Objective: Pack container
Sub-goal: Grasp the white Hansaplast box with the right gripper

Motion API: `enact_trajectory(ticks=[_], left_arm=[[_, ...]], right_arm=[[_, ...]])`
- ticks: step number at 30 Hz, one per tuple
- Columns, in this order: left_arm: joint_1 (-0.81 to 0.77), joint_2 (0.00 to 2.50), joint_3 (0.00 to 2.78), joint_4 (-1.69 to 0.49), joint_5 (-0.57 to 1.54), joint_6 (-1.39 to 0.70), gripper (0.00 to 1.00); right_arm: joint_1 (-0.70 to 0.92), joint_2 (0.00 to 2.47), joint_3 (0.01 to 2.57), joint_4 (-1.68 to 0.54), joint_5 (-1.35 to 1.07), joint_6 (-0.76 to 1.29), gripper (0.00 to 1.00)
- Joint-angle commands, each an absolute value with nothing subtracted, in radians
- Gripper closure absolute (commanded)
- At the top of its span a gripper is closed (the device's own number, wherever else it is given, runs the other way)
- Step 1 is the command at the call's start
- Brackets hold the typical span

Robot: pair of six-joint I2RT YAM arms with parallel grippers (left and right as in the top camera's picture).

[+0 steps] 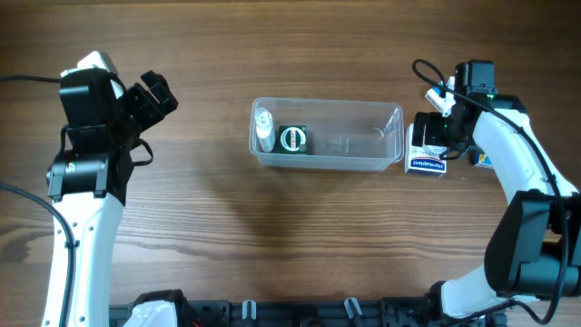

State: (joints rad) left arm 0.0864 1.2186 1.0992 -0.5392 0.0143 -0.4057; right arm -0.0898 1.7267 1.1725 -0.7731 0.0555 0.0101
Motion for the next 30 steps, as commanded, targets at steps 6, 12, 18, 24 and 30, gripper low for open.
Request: enact_trajectory(ticks=[6, 12, 18, 24, 30], left_arm=[[0.092, 1.222, 1.107, -0.537, 0.026, -0.4, 0.0], [0.092, 1.222, 1.107, -0.537, 0.026, -0.4, 0.0], [0.092, 1.222, 1.107, -0.537, 0.026, -0.4, 0.0], [0.092, 1.222, 1.107, -0.537, 0.026, -0.4, 0.0], [0.092, 1.222, 1.107, -0.537, 0.026, -0.4, 0.0]], right_arm=[[-0.089, 1.745, 1.15, -0.719, -0.052, -0.113, 0.0], [-0.089, 1.756, 1.087, -0.642, -0.042, -0.112, 0.0], [-0.089, 1.781, 1.087, -0.64, -0.016, -0.105, 0.0], [-0.089, 1.789, 1.086, -0.639, -0.015, -0.105, 0.0], [-0.089, 1.814, 1.086, -0.64, -0.007, -0.091, 0.0]])
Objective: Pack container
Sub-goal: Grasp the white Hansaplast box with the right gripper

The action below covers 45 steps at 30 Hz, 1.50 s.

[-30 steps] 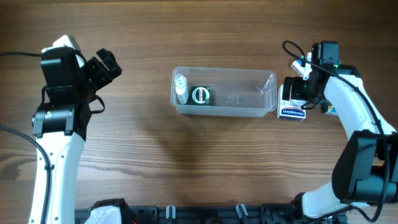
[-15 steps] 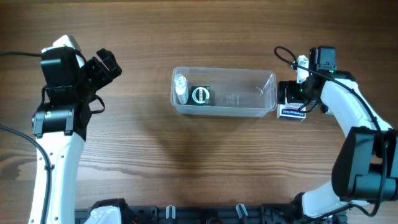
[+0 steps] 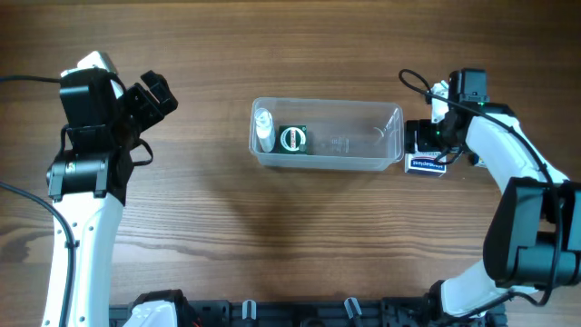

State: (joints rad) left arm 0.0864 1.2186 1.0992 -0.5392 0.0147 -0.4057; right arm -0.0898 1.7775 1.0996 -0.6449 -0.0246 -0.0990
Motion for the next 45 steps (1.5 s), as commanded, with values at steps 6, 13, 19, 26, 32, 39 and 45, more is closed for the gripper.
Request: enact_trajectory(ticks=[6, 13, 19, 26, 32, 39, 45], left_arm=[[0.092, 1.222, 1.107, -0.537, 0.026, -0.4, 0.0], [0.092, 1.222, 1.107, -0.537, 0.026, -0.4, 0.0], [0.092, 1.222, 1.107, -0.537, 0.026, -0.4, 0.0], [0.092, 1.222, 1.107, -0.537, 0.026, -0.4, 0.0], [0.092, 1.222, 1.107, -0.537, 0.026, -0.4, 0.0], [0.092, 1.222, 1.107, -0.537, 0.026, -0.4, 0.0], [0.092, 1.222, 1.107, -0.537, 0.026, -0.4, 0.0]], right_arm=[[-0.09, 1.846, 1.086, -0.64, 0.03, -0.048, 0.0], [-0.09, 1.856, 1.086, -0.628, 0.028, -0.022, 0.0], [-0.09, 1.872, 1.086, -0.628, 0.025, -0.023, 0.0], [-0.09, 1.927, 1.086, -0.614, 0.025, -0.025, 0.0], [-0.09, 1.924, 1.089, -0.614, 0.026, -0.024, 0.12], [-0.09, 1.912, 1.094, -0.629, 0.026, -0.022, 0.26], [-0.09, 1.837, 1.124, -0.665, 0.052, 0.007, 0.27]])
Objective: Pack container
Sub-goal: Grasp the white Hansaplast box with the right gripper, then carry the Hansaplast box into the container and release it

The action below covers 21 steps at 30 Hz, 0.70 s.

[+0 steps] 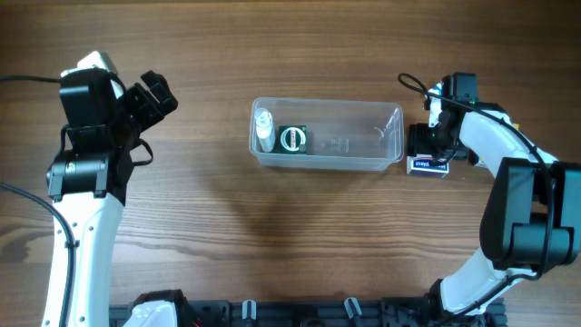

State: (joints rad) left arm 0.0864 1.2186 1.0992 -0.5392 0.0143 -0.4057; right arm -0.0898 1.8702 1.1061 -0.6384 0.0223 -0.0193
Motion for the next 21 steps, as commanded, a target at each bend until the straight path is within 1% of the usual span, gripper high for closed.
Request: enact_trajectory(ticks=[1, 10, 16, 19, 21], left_arm=[[0.092, 1.222, 1.107, -0.537, 0.026, -0.4, 0.0], [0.092, 1.222, 1.107, -0.537, 0.026, -0.4, 0.0], [0.092, 1.222, 1.107, -0.537, 0.026, -0.4, 0.0], [0.092, 1.222, 1.107, -0.537, 0.026, -0.4, 0.0], [0.092, 1.222, 1.107, -0.537, 0.026, -0.4, 0.0]], right_arm=[[-0.09, 1.812, 1.136, -0.683, 0.052, 0.012, 0.27], [-0.09, 1.641, 1.161, -0.77, 0.046, 0.082, 0.27], [-0.09, 1.53, 1.163, -0.834, -0.095, 0.122, 0.27], [-0.08, 1.499, 1.208, -0.882, -0.172, 0.178, 0.31], [-0.062, 1.497, 1.243, -0.912, -0.186, 0.195, 0.32]])
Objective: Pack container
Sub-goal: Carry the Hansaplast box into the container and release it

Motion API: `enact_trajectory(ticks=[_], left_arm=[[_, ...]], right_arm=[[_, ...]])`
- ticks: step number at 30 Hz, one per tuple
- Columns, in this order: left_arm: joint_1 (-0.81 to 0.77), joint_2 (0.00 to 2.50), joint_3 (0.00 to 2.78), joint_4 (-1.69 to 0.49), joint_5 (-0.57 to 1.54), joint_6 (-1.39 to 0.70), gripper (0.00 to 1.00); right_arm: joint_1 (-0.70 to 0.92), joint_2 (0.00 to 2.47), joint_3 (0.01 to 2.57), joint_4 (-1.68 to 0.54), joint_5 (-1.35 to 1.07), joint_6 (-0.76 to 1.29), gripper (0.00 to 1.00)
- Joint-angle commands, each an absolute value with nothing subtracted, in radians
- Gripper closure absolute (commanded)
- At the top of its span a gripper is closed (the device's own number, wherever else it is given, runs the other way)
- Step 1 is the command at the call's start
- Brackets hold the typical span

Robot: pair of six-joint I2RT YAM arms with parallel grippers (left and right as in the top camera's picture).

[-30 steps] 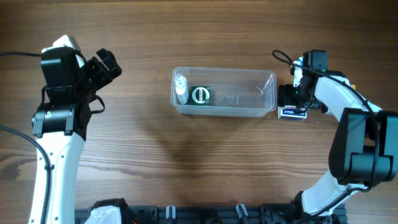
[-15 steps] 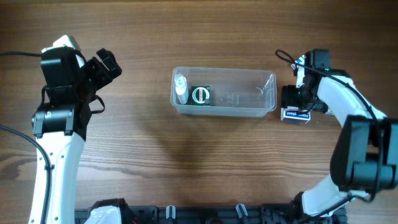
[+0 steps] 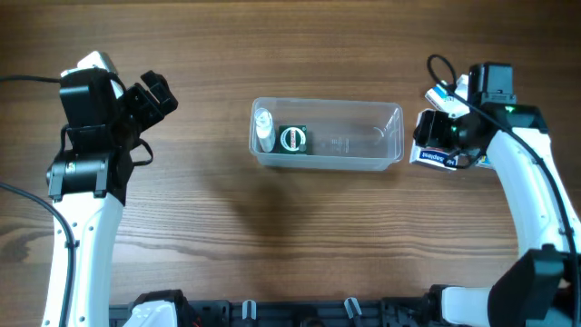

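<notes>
A clear plastic container point(image 3: 392, 136) lies in the middle of the table. Inside it, at the left end, sit a small clear bottle point(image 3: 263, 127) and a dark green item with a white ring point(image 3: 292, 138). My right gripper point(image 3: 438, 136) hangs just right of the container, shut on a white box with a blue label point(image 3: 434, 158). The box is tilted and looks raised off the table. My left gripper point(image 3: 156, 94) is held far to the left, open, with nothing in it.
A small yellow and blue item point(image 3: 484, 163) peeks out under the right arm. The right two thirds of the container hold nothing. A black rail point(image 3: 290, 313) runs along the table's front edge.
My right gripper, which stood low over the box beside the container, is now a little to the right with the box in it, tilted. The left arm is unchanged.
The box first lay flat against the container's right end with my right gripper just above it. The gripper then stood closer over the box, and later pressed down around it. Now the box sits tilted in the gripper, shifted slightly right.
</notes>
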State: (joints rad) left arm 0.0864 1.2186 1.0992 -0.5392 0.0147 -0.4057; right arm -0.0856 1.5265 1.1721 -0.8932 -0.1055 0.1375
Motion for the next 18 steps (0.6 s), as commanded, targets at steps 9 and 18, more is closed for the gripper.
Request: enact_trajectory(ticks=[9, 18], left_arm=[[0.092, 1.222, 1.107, -0.537, 0.026, -0.4, 0.0], [0.092, 1.222, 1.107, -0.537, 0.026, -0.4, 0.0]], right_arm=[[0.187, 1.498, 1.377, -0.907, -0.173, 0.332, 0.31], [0.413, 1.516, 1.377, -0.81, -0.068, 0.43, 0.3]])
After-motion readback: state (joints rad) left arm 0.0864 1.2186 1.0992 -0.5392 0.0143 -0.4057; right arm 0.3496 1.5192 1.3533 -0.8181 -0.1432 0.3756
